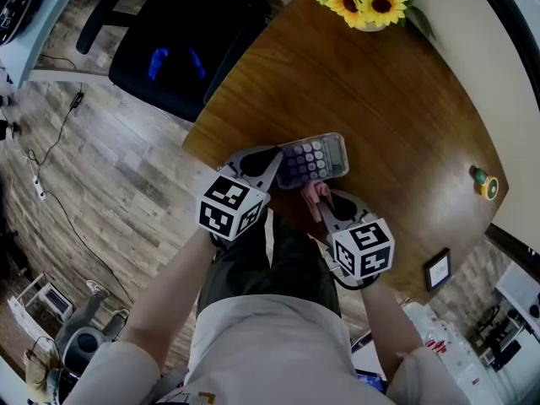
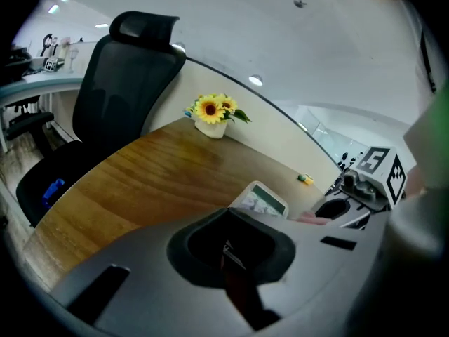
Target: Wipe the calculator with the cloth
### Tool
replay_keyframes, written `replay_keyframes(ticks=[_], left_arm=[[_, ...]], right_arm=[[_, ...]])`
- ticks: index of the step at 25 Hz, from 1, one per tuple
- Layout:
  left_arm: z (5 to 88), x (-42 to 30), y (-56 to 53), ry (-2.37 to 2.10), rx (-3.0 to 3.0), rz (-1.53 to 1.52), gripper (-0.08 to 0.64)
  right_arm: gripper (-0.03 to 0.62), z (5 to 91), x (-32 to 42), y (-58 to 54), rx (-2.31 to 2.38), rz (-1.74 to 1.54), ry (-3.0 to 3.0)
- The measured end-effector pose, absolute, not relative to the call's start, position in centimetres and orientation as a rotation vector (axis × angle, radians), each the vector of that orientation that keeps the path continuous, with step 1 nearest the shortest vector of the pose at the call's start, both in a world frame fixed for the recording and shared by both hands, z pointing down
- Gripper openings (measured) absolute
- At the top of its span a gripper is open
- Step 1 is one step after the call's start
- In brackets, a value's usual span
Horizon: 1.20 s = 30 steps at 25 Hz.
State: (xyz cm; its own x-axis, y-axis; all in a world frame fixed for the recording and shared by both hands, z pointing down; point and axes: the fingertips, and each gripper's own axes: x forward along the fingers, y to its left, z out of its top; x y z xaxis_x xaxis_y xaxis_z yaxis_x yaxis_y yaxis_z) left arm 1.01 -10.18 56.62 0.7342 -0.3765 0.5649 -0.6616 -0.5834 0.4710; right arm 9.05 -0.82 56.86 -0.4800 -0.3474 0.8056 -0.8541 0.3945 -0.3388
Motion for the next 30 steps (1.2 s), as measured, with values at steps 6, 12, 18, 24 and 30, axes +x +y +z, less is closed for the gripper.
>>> replay_keyframes(ticks=[6, 12, 18, 24, 30], left_arm=[[55.4, 1.4, -7.3, -0.712, 2.273, 0.53, 0.002], [56.5, 1.4, -6.2, -0.716, 2.252, 0.575, 0.002], [56.7, 1.3, -6.3, -0.725, 2.26, 0.557, 0.002], [56.8, 1.0, -6.4, -0.842, 2.279, 0.562, 0.002], [56.9, 0.9, -6.3, -0.853, 2.216, 0.539, 0.002]], right_arm=[[0.038, 52.3, 8.2, -5.1, 1.083, 0.967, -2.153], [0.04, 51.7, 3.0, -8.0, 0.941, 0.863, -2.258], [0.04, 54.4, 0.0, -8.5, 0.816, 0.794, -2.228], [0.04, 55.9, 0.5, -8.9, 0.793, 0.749, -2.204], [0.04, 56.4, 3.1, -8.7, 0.772, 0.595, -2.14]])
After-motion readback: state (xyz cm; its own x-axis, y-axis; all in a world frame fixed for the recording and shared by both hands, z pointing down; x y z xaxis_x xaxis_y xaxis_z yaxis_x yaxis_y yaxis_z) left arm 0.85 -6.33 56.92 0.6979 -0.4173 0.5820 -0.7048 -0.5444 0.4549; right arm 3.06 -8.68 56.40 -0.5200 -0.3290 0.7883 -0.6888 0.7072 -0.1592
